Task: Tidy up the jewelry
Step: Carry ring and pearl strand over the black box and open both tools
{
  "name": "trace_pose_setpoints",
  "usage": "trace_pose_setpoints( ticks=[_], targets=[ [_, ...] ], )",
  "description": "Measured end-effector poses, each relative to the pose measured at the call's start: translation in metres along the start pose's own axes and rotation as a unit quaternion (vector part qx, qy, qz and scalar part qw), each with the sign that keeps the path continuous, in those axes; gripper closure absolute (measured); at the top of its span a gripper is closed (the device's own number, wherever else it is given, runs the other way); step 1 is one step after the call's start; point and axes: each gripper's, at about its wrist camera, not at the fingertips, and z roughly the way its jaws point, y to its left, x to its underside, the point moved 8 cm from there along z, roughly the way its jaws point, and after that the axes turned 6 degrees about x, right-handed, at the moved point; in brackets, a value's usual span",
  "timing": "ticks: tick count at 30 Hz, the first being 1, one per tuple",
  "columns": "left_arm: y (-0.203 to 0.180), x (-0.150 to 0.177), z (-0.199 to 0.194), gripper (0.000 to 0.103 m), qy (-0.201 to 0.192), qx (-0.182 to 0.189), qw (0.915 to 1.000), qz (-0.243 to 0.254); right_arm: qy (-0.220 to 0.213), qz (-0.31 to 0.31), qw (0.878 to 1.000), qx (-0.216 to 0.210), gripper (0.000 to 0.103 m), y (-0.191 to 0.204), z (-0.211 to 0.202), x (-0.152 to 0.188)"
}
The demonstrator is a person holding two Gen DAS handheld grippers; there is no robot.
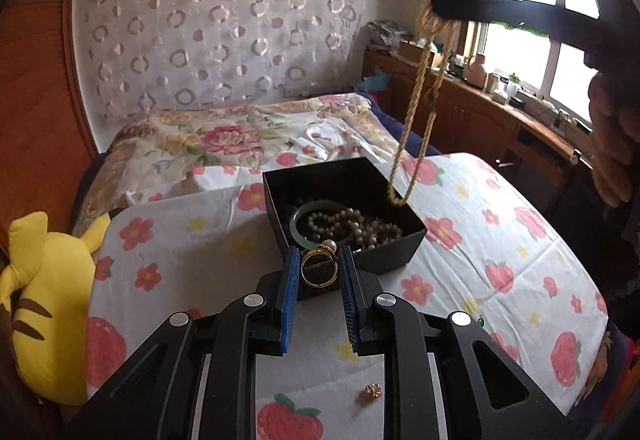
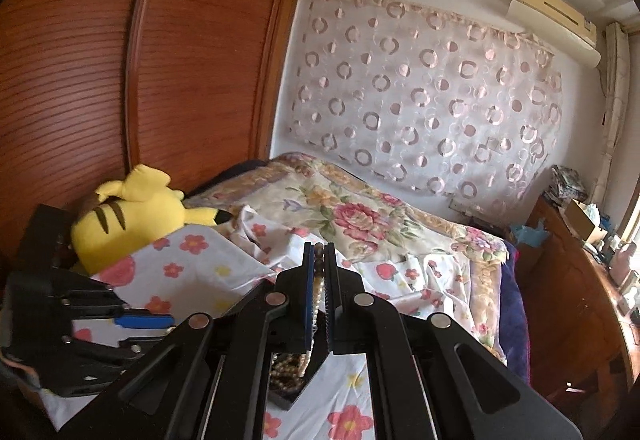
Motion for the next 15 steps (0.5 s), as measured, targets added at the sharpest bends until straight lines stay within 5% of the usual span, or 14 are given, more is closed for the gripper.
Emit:
trace_pose_setpoints(
  ticks=[15],
  targets=[
    [0.019,-0.015,0.015,0.084,0.006,-0.03,0.9994,-0.016,0.08,0.057,0.995,-0.022,0.097,0.01,0.07,0.053]
  ],
)
